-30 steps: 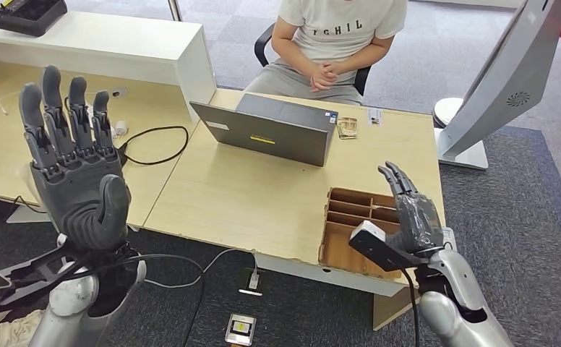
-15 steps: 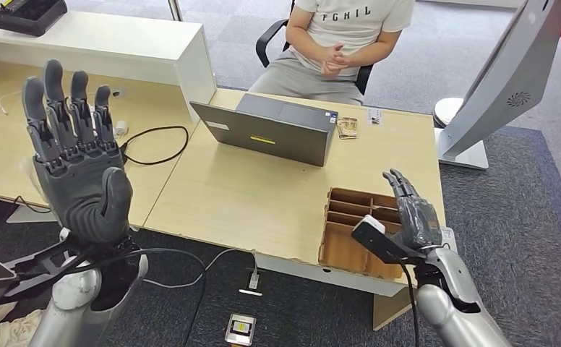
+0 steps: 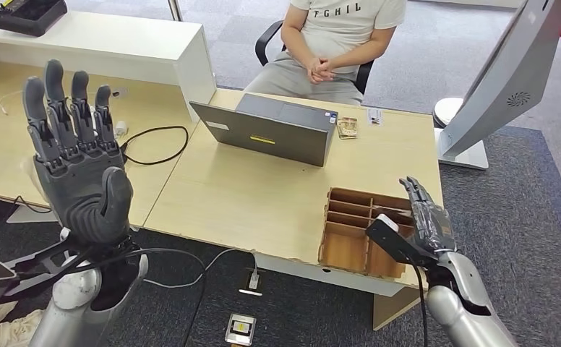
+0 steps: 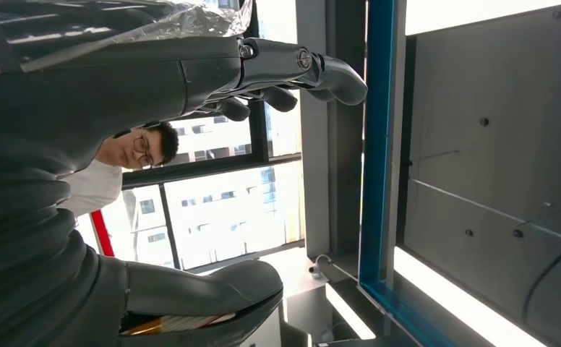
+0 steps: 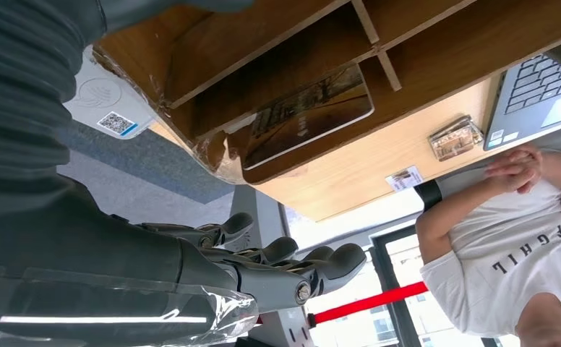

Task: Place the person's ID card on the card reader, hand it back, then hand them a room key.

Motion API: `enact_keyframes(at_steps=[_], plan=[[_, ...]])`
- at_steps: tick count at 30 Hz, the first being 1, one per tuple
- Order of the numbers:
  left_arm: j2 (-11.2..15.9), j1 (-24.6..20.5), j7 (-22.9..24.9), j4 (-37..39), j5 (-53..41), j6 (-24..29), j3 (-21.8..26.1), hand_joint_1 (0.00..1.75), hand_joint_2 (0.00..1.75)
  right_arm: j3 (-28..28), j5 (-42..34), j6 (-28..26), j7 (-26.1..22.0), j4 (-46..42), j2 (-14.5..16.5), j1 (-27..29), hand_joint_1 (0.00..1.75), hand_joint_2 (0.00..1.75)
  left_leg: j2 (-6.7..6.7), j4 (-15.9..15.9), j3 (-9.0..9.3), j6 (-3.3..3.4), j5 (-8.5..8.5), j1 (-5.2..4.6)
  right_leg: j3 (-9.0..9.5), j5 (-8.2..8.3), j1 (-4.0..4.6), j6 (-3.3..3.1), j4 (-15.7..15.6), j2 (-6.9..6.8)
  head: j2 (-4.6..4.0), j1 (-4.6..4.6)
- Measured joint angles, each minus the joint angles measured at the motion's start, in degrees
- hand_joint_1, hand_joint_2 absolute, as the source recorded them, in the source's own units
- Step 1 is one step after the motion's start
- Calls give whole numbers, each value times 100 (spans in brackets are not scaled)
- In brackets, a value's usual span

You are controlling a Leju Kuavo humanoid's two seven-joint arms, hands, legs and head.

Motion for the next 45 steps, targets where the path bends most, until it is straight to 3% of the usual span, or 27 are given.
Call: enact_keyframes(at_steps=[2, 3, 6, 7, 8, 35, 45], plan=[[0, -1, 1, 1, 9, -15, -1, 0, 175, -46, 6, 3, 11, 8, -10, 17, 33, 175, 0, 0, 0, 0, 0, 0, 0, 0, 0, 0, 0, 0, 0, 0], [0, -3, 2, 1, 11, -21, -2, 0, 175, -69, 7, 4, 20, 13, -15, 26, 57, 175, 0, 0, 0, 0, 0, 0, 0, 0, 0, 0, 0, 0, 0, 0], [0, -12, 13, 2, 14, -21, -4, 0, 175, -124, -2, 16, 15, 18, -31, 64, 149, 175, 0, 0, 0, 0, 0, 0, 0, 0, 0, 0, 0, 0, 0, 1], [0, -14, 16, 2, 14, -13, -5, 0, 175, -139, -7, 26, 0, 19, -33, 78, 165, 175, 0, 0, 0, 0, 0, 0, 0, 0, 0, 0, 0, 0, 0, 1], [0, -15, 19, 2, 14, -3, -5, 0, 175, -151, -13, 37, -18, 19, -34, 93, 170, 175, 0, 0, -1, 0, 0, 0, 0, 0, 0, 0, 0, 0, 0, 1], [0, -28, 27, 21, 15, 74, -56, 0, 175, -191, -121, 203, -61, -126, 47, 184, 175, 175, 1, 0, 1, 0, 0, 0, 1, 0, 0, 0, 0, 0, 0, 0], [-2, -64, -8, 73, 73, 44, -105, 0, 175, -189, -374, -16, -94, -148, 85, 197, 175, 175, 0, 0, 0, 0, 0, 0, 1, 0, 0, 0, 0, 1, 0, 0]])
